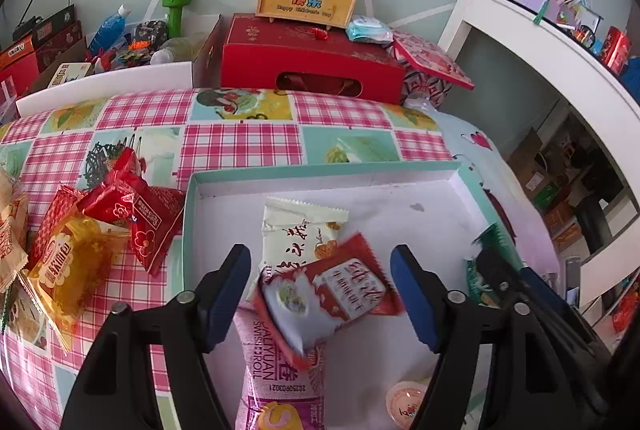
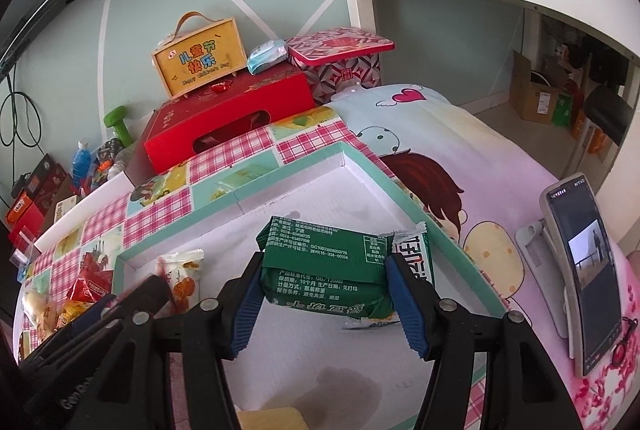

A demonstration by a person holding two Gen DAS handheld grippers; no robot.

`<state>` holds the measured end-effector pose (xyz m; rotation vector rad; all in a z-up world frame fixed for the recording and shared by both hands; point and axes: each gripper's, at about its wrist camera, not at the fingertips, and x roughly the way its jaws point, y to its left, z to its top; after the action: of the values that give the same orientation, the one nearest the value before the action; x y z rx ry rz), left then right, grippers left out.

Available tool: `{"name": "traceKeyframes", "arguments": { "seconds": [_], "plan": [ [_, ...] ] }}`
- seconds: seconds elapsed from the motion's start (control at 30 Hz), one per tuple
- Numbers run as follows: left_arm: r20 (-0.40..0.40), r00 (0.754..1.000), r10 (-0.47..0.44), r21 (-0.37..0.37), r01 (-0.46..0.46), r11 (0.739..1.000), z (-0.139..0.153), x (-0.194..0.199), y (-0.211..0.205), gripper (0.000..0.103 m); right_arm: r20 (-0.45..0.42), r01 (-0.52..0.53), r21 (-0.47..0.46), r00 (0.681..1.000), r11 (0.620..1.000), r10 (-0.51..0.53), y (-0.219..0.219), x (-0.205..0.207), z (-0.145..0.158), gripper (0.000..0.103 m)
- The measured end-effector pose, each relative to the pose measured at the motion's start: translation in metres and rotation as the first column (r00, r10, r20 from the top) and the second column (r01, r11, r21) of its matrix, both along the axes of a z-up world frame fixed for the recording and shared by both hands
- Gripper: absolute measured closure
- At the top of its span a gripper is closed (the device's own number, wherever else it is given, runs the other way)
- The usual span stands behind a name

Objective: Organize snacks
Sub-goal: 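Carry both items over the tray and open both tools to release them, then withdraw both open tools from the tray back to the snack pile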

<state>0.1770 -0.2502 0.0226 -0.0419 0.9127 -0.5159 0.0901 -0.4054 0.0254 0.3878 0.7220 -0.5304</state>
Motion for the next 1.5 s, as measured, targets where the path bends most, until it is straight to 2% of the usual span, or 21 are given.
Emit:
{"name": "traceKeyframes", "arguments": {
  "seconds": [0.23,0.4,0.57,0.63,0.67,0.7,1.1,1.3,1.4,1.5],
  "plan": [
    [-0.013,1.0,0.025,0.016,-0.025,1.0,0.007,0.001,0.007,0.022,-0.003,-0.011,-0.003,1.0,1.0,0.011,0.002,0.001,0.001,0.036],
    [-0.017,0.995,0.099,0.044,-0.098,0.994,0.011,0.007,0.021,0.012,0.006,-0.027,-0.019,1.0,0.999,0.027,0.005,0.003,0.004,0.014],
    [-0.027,0.986,0.163,0.077,-0.161,0.984,0.009,0.014,0.036,0.011,0.004,-0.039,-0.001,0.999,0.999,0.039,0.005,0.005,0.002,0.011],
    [-0.024,0.981,0.191,0.103,-0.188,0.977,0.006,0.016,0.039,0.007,0.003,-0.041,-0.005,0.999,0.999,0.041,0.006,0.005,0.002,0.006],
    [-0.023,0.977,0.211,0.117,-0.207,0.971,0.004,0.017,0.041,0.0,0.004,-0.044,-0.007,0.999,0.999,0.044,0.006,0.006,0.001,0.001],
    [-0.025,0.975,0.223,0.124,-0.218,0.968,0.002,0.018,0.043,0.0,0.005,-0.046,-0.008,0.999,0.999,0.046,0.007,0.006,0.001,0.0],
    [-0.012,0.972,0.234,0.176,-0.228,0.958,-0.003,0.018,0.045,0.0,-0.021,-0.048,-0.035,0.999,0.998,0.047,0.01,0.008,0.0,0.0],
    [-0.011,0.975,0.223,0.204,-0.216,0.955,-0.003,0.014,0.048,0.0,0.054,-0.044,0.041,0.998,0.998,0.042,0.004,-0.001,0.004,0.0],
    [-0.006,0.975,0.222,0.229,-0.215,0.949,-0.002,0.012,0.051,0.0,0.053,-0.037,0.046,0.998,0.998,0.034,0.005,-0.002,0.006,0.0],
    [-0.005,0.975,0.223,0.249,-0.215,0.944,-0.002,0.01,0.056,0.0,0.089,-0.041,0.023,0.995,0.999,0.039,0.009,-0.005,0.009,0.0]
  ]
}}
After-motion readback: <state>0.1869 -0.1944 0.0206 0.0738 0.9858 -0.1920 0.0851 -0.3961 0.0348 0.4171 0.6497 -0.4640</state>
